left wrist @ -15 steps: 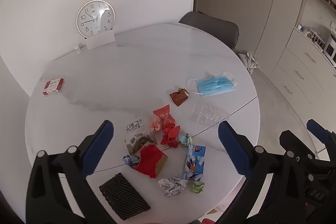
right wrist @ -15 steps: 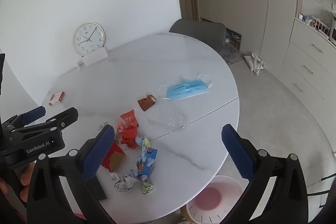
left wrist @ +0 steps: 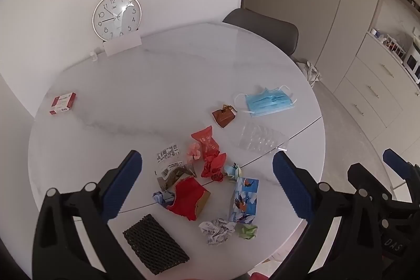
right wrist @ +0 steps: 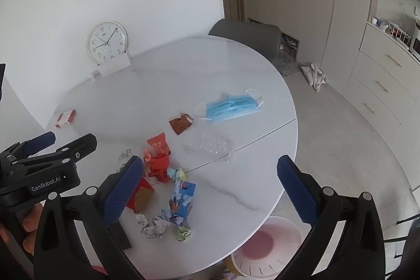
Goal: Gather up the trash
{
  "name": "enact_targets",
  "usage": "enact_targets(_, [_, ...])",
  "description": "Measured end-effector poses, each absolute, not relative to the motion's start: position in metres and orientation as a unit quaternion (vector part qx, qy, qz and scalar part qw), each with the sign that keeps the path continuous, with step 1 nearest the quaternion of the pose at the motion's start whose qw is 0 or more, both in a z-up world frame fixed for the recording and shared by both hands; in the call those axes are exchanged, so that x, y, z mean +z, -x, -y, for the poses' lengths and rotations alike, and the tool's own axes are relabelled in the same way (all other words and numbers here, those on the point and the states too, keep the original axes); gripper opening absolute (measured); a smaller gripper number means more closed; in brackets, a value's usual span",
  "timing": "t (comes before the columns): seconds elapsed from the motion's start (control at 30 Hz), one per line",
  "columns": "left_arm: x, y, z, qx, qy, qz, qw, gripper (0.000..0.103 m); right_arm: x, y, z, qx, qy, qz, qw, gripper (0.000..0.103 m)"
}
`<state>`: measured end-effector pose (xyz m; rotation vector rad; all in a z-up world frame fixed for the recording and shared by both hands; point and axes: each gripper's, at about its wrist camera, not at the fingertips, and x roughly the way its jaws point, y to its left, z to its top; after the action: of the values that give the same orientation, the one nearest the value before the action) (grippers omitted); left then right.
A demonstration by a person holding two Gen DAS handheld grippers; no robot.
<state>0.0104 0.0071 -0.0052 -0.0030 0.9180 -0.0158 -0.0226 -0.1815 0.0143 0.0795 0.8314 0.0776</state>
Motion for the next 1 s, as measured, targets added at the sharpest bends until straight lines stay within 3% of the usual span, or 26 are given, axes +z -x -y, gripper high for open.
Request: enact_targets(1.0, [-0.018, -0.009, -0.012, 0.000, 0.004, -0.451, 0.892, 0.095, 0.010, 0.022, 0.183, 0.033, -0.035, -0.411, 0.911, 0.101])
